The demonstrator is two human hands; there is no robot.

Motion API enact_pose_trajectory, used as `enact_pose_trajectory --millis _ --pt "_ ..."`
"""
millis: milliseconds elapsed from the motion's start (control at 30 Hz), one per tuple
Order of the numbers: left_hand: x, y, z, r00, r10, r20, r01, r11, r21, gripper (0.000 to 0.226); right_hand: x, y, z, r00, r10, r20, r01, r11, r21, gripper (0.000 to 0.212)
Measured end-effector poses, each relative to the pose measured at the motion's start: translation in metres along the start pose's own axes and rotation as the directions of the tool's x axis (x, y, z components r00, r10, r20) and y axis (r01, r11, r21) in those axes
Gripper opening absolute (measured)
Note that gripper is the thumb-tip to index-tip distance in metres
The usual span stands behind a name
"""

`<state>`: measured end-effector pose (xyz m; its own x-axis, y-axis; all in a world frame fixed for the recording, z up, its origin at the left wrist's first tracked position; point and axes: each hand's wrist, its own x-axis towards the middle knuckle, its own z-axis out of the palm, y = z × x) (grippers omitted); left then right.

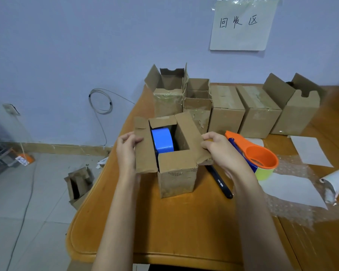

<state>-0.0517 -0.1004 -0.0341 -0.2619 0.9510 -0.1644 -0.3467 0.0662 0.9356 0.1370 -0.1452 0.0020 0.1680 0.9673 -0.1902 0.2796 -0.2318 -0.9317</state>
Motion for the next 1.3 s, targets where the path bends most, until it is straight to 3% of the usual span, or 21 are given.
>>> enact_pose_trajectory --millis 100,200,300,367,433,500,567,667,800,900,1067,1300 --pt "-0.003 -0.003 -0.008 0.987 -0.120 0.107 0.133 0.983 -0.125 0.043 0.000 0.003 -0.001 0.999 0.005 -0.051 -0.008 0.998 -0.067 0.014" --pt "-0.006 -0.003 -0.010 0.967 -0.194 0.166 0.223 0.959 -0.175 0.019 -0.001 0.001 -0.002 0.998 0.055 -0.032 -0.055 0.998 -0.004 0.018" --pt "-0.010 -0.003 -0.009 0.947 -0.241 0.213 0.289 0.928 -0.235 0.021 -0.002 0.002 0.000 0.993 0.095 -0.073 -0.097 0.995 -0.018 0.034" --pt "-0.013 -0.001 -0.008 0.947 -0.242 0.211 0.290 0.927 -0.239 0.021 -0.004 0.000 0.001 0.970 -0.036 -0.240 -0.039 0.952 -0.303 0.046" --pt "-0.015 0.000 -0.006 0.952 -0.227 0.205 0.272 0.933 -0.234 0.011 -0.010 -0.014 0.005 0.898 -0.266 -0.352 -0.011 0.784 -0.620 0.051" --pt "-0.017 0.001 -0.004 0.959 -0.203 0.197 0.248 0.940 -0.236 0.007 -0.016 -0.037 0.013 0.844 -0.428 -0.324 0.073 0.689 -0.722 0.048" --pt "-0.019 0.002 -0.002 0.968 -0.169 0.188 0.213 0.947 -0.242 0.008 -0.018 -0.056 0.026 0.835 -0.496 -0.239 0.157 0.629 -0.761 0.039" --pt "-0.021 0.006 0.000 0.969 -0.164 0.186 0.206 0.949 -0.238 0.014 -0.013 -0.072 0.051 0.907 -0.411 -0.089 0.173 0.558 -0.811 0.007" --pt "-0.019 0.005 -0.001 0.969 -0.159 0.187 0.198 0.957 -0.212 0.013 0.011 -0.060 0.074 0.978 -0.207 -0.015 0.087 0.475 -0.876 0.037" --pt "-0.016 0.004 -0.004 0.969 -0.164 0.187 0.203 0.956 -0.210 0.014 0.021 -0.047 0.081 0.961 -0.265 -0.074 0.072 0.502 -0.862 0.048" --pt "-0.014 0.003 -0.005 0.965 -0.175 0.195 0.216 0.953 -0.213 0.013 0.025 -0.034 0.082 0.926 -0.350 -0.142 0.091 0.572 -0.816 0.040" --pt "-0.011 0.002 -0.007 0.950 -0.209 0.232 0.262 0.937 -0.230 0.015 0.023 -0.037 0.078 0.950 -0.273 -0.152 0.150 0.825 -0.545 0.061"
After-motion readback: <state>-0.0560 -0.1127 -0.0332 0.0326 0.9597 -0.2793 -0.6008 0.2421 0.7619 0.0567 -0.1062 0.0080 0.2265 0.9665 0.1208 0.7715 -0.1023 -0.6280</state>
